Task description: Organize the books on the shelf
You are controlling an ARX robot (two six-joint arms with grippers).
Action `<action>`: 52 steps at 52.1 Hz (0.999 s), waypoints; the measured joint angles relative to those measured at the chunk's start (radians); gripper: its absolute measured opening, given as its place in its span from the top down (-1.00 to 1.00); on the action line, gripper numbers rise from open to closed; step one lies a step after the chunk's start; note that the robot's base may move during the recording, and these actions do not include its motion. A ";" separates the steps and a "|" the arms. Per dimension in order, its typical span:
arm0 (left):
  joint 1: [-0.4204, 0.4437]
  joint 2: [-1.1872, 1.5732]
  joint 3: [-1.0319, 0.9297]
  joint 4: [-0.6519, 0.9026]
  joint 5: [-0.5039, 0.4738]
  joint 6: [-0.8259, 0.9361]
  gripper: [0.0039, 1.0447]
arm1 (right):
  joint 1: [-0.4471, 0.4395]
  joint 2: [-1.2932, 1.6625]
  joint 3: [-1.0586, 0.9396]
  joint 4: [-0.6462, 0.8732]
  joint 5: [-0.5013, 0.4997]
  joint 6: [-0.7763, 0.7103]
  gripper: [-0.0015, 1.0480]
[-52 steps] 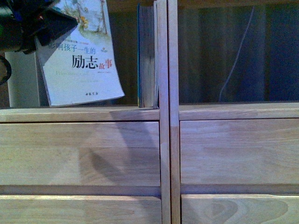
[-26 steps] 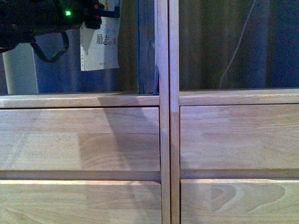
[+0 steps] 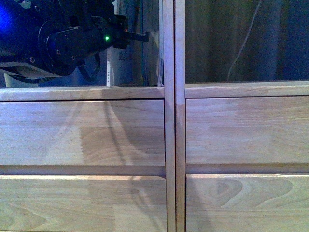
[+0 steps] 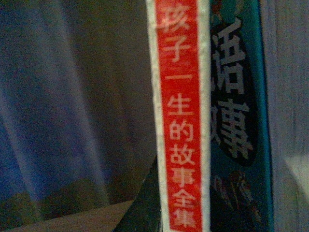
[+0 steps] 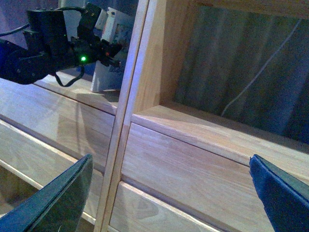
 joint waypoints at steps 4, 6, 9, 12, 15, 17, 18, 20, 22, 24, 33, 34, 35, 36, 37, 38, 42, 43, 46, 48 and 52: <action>-0.007 0.001 -0.004 0.008 -0.005 0.010 0.88 | 0.000 0.000 0.000 0.000 0.000 0.000 -0.86; -0.009 0.002 -0.004 0.008 -0.007 0.011 0.88 | 0.000 0.000 0.000 0.000 0.000 0.000 -0.86; -0.010 0.005 -0.004 0.006 -0.008 0.013 0.88 | 0.000 0.000 0.000 0.000 0.000 0.000 -0.86; -0.011 0.006 -0.004 -0.002 -0.006 0.015 0.84 | 0.000 0.000 0.000 0.000 0.000 0.000 -0.86; -0.011 0.006 -0.004 -0.002 -0.011 0.016 0.68 | 0.000 0.000 0.000 0.000 0.000 0.000 -0.86; -0.011 0.006 -0.006 -0.002 -0.014 0.019 0.58 | 0.000 0.000 0.000 0.000 0.000 0.000 -0.86; -0.012 0.006 -0.009 -0.002 -0.016 0.019 0.51 | 0.000 0.000 0.000 0.000 0.000 0.000 -0.86; -0.012 0.005 -0.016 0.001 -0.019 0.020 0.41 | 0.000 0.000 0.000 0.000 0.000 0.000 -0.86; -0.012 0.003 -0.027 0.007 -0.020 0.020 0.31 | 0.000 0.000 0.000 0.000 0.000 0.000 -0.86; -0.012 0.001 -0.039 0.010 -0.022 0.019 0.21 | 0.000 0.000 0.000 0.000 0.000 0.000 -0.86; -0.010 -0.112 -0.238 0.095 -0.024 -0.055 -0.47 | 0.000 0.000 0.000 0.000 0.000 0.000 -0.86; -0.010 -0.150 -0.283 0.096 -0.034 -0.080 -0.57 | 0.000 0.000 0.000 0.000 0.000 0.000 -0.86; -0.008 -0.179 -0.315 0.097 -0.033 -0.100 -0.64 | 0.000 0.000 0.000 0.000 0.000 0.000 -0.86; -0.006 -0.211 -0.349 0.097 -0.033 -0.113 -0.70 | 0.000 0.000 0.000 0.000 0.000 0.000 -0.86; -0.004 -0.244 -0.386 0.103 -0.032 -0.130 -0.77 | 0.000 0.000 0.000 0.000 0.000 0.000 -0.86; -0.002 -0.277 -0.423 0.111 -0.032 -0.145 -0.84 | 0.000 0.000 0.000 0.000 0.000 0.000 -0.86; 0.015 -0.426 -0.592 0.154 -0.004 -0.183 -0.86 | 0.000 0.000 0.000 0.000 0.000 0.000 -0.86; 0.020 -0.464 -0.637 0.160 0.008 -0.194 -0.85 | 0.000 0.000 0.000 0.000 0.000 0.000 -0.86; 0.035 -0.580 -0.775 0.167 0.041 -0.210 -0.86 | 0.000 0.000 0.000 0.000 0.000 0.000 -0.86; 0.040 -0.631 -0.841 0.168 0.045 -0.218 -0.86 | 0.000 0.000 0.000 0.000 0.000 0.000 -0.86; 0.042 -0.660 -0.877 0.169 0.049 -0.226 -0.86 | 0.000 0.000 0.000 0.000 0.000 -0.001 -0.86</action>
